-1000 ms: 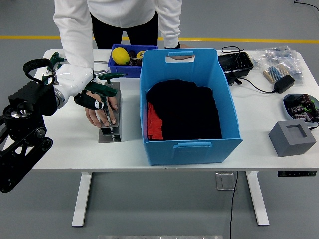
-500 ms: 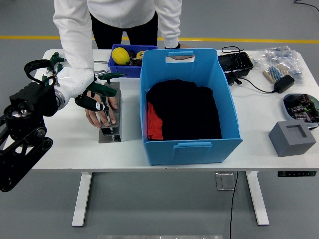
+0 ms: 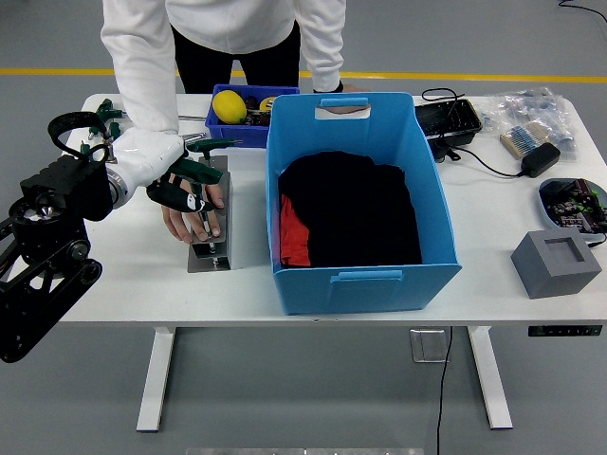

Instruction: Lift tool from toolbox,place it in box,lift tool from toolbox,place it in box

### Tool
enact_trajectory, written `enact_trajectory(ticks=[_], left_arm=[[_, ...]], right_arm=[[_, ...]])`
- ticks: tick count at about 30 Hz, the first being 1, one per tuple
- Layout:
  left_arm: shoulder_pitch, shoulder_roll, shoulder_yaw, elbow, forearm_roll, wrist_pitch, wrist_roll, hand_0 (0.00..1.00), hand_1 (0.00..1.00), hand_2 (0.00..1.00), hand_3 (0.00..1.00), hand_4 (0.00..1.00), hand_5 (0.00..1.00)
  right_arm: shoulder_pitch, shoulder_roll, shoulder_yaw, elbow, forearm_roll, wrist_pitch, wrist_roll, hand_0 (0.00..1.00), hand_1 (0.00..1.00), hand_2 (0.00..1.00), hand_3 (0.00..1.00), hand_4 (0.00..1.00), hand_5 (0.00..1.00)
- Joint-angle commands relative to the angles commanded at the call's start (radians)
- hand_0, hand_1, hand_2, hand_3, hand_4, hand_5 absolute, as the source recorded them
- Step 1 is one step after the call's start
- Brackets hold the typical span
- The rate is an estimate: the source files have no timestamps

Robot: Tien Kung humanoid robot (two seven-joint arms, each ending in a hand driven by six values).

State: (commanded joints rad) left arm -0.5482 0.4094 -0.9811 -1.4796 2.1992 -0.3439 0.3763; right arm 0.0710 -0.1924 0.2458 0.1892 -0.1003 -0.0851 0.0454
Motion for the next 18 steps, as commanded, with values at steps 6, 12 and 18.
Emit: enact_trajectory(ticks=[6,12,18], left_arm=[[-0.006,0.001,0.006,0.002,-0.009,0.001,0.0,0.321,0.16,0.171,0.218,0.998,0.605],[-0.007,0.0,0.013,0.003,-0.016,0.003,0.001,0.294,0.151,0.166,0.215,0.998,0.607],[-0.01,0.0,0.017,0.004,-0.028,0.003,0.004,0.287,0.145,0.16,0.213,0.998,0.609]], right_arm=[[0.0,0.0,0.001,0.0,0.0,0.0,0.0,0.676,0.644,0.716,0.58,0.784,0.73],[0.0,0.0,0.0,0.0,-0.001,0.0,0.0,0.676,0.645,0.716,0.579,0.784,0.73],[0.0,0.0,-0.001,-0.001,-0.002,0.0,0.0,0.676,0.646,0.716,0.58,0.784,0.729]])
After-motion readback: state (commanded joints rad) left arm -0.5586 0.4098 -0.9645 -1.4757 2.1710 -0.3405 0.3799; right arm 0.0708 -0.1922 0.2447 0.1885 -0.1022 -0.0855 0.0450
